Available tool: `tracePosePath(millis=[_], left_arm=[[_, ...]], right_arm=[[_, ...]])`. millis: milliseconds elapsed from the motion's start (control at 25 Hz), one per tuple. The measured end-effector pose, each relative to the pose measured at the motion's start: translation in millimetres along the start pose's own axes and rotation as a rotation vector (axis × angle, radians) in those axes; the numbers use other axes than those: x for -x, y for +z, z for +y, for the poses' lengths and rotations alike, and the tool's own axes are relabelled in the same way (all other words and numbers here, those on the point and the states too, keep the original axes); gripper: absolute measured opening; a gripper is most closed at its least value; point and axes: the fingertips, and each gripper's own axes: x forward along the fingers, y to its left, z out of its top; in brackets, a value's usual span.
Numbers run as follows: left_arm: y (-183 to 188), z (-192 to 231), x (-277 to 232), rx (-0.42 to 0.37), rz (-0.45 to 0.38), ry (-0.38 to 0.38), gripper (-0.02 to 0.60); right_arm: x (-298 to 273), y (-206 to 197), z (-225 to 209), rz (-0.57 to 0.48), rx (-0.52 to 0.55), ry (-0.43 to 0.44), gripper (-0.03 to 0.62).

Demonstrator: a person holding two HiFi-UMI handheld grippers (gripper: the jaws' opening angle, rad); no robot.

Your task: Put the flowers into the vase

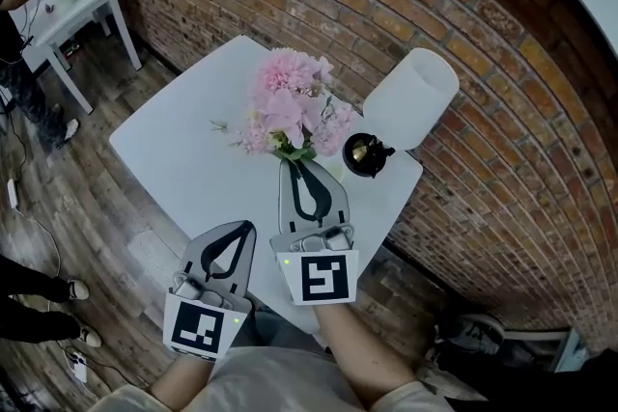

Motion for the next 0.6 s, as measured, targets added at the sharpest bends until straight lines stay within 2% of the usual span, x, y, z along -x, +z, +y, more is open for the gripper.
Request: tracePosePath(millis=[200, 600], left_arm=[[7.3, -3.8, -8.1, -0.007, 0.002, -0.019, 0.008], [-7.2, 3.4, -16.2, -0.007, -0.038, -0.069, 0.008]], right_arm=[[1.7, 12.9, -11.5, -0.023, 0.0, -0.019, 0.013], [0.7, 21.0, -14.9, -0.082, 0.065, -0.069, 0.013]])
